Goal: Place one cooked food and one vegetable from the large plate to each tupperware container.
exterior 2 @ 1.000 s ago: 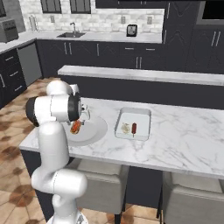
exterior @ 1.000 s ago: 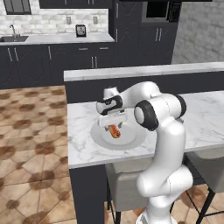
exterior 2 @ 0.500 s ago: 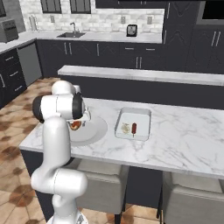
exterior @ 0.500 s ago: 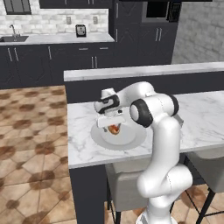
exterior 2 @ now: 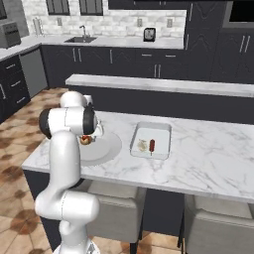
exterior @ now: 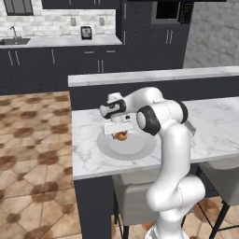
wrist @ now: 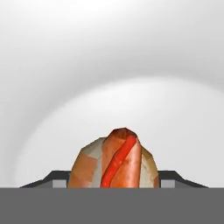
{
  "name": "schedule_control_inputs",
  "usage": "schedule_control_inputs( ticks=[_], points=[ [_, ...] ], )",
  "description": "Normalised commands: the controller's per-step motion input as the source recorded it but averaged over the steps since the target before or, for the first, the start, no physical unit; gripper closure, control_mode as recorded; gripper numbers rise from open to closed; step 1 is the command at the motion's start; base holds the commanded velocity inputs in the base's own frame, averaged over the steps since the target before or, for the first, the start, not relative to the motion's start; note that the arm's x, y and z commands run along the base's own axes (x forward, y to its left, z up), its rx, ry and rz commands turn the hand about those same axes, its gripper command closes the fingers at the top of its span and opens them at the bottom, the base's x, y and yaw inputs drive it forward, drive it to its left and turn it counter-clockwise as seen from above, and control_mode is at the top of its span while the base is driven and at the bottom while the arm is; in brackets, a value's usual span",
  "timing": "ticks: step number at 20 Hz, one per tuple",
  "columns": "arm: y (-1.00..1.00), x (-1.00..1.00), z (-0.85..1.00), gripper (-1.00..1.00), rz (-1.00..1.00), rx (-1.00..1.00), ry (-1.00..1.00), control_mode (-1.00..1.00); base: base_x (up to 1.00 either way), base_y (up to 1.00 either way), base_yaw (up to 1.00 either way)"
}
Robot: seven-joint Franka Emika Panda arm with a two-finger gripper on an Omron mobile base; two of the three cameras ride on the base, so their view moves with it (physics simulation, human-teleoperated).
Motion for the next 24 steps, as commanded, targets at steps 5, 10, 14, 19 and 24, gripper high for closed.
schedule_control_inputs(
  ticks=[5,10,14,19,24],
  points=[
    [-0.42,-0.80,0.68,1.00,0.00,0.10,-0.20,-1.00,0.00,0.00,0.00],
    [-0.30,-1.00,0.81,1.00,0.00,0.05,-0.35,-1.00,0.00,0.00,0.00],
    [-0.10,-1.00,0.73,1.00,-0.06,0.03,-0.48,-1.00,0.00,0.00,0.00],
    [-0.10,-0.58,0.51,1.00,-0.03,0.00,-0.30,-1.00,0.00,0.00,0.00],
    [-0.02,0.00,0.05,1.00,0.00,0.00,0.00,-1.00,0.00,0.00,0.00]
  ],
)
